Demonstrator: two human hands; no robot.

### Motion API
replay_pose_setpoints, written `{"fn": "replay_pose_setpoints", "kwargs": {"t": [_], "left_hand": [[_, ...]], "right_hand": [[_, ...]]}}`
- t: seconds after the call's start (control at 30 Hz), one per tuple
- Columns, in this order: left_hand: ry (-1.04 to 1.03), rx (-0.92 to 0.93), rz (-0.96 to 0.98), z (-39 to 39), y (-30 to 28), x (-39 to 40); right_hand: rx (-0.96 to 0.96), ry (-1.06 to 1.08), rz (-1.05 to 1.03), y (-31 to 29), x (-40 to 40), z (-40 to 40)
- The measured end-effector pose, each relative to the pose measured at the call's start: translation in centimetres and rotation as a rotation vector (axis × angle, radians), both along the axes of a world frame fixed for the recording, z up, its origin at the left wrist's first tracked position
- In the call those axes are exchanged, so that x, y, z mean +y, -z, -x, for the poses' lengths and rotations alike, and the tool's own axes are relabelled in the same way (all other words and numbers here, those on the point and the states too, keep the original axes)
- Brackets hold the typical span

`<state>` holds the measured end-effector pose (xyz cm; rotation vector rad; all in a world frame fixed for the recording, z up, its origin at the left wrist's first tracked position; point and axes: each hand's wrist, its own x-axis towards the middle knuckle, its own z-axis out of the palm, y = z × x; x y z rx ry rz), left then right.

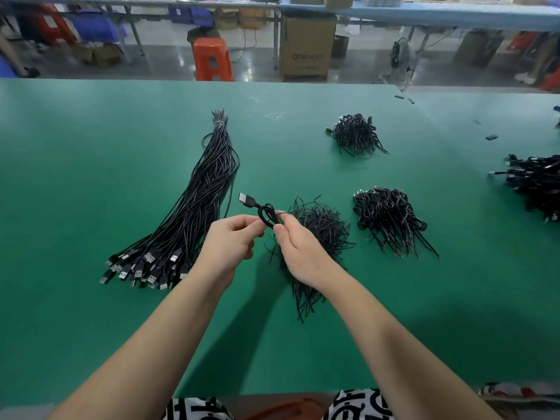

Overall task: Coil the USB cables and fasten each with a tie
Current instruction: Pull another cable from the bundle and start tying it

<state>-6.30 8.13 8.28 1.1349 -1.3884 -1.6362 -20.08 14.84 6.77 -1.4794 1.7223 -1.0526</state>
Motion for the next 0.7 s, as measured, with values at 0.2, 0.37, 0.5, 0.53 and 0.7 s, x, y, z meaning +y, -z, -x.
{"fn": "replay_pose_setpoints", "kwargs": {"t": [0.2,0.37,0.5,0.53,0.7], "left_hand": [[0.037,-0.052,0.038,0.0,-0.3,0.1],[0.032,-0.145,0.115,0.2,0.1,0.2],[-0.021,-0.451,0.493,0.2,0.5,0.8],[-0.038,-0.545,0.673,0.0,0.5,1.0],[0.079,-0.693,1.658,-0.8,0.7,0.3]], "right_hand": [[-0.04,0.027,0.077,-0.2,-0.2,-0.2],[-0.007,0.086,0.086,0.0,-0.3,-0.3],[-0.024,0.167,0.056,0.2,-0.5,-0.2],[-0.044,0.179,0.043,0.2,-0.6,-0.2],[-0.28,0.143,-0.087,0.0,-0.8,0.1]]}}
